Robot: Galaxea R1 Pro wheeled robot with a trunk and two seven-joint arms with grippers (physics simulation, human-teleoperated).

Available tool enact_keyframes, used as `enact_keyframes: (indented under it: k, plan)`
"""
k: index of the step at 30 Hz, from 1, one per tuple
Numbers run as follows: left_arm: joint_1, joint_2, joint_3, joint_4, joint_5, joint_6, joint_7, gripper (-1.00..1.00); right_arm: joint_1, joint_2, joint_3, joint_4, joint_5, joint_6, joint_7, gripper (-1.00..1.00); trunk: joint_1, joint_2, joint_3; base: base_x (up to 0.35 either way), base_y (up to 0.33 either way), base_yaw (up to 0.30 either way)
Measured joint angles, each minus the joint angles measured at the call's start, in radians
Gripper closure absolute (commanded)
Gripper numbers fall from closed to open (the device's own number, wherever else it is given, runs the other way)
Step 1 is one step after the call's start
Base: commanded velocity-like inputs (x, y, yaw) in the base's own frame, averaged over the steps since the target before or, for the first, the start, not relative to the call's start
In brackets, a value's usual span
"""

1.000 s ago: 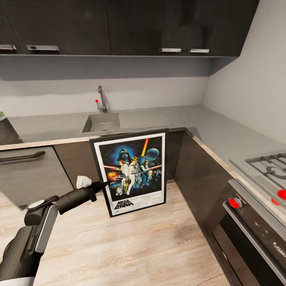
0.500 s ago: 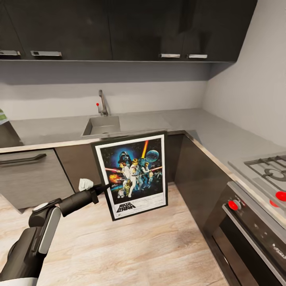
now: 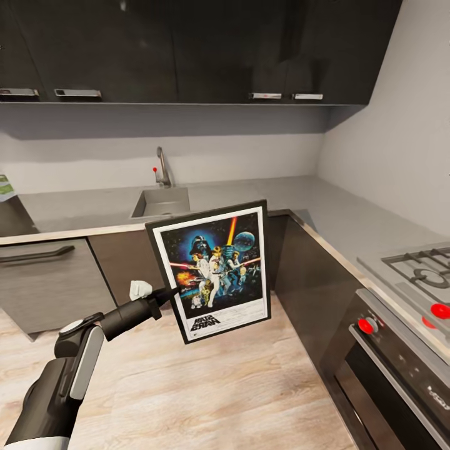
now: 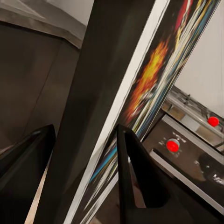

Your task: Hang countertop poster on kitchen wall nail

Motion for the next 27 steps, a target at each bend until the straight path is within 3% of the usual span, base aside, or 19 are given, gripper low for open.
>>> enact_keyframes:
  k: [27]
  plan:
    - [0.000,-0.003,-0.001,-0.001,0.001,0.000,0.000,1.00,0.001,0.000,0.000,0.001,0.000,0.000,0.000,-1.00,0.000,0.000,0.044,0.000,0.000,0.000]
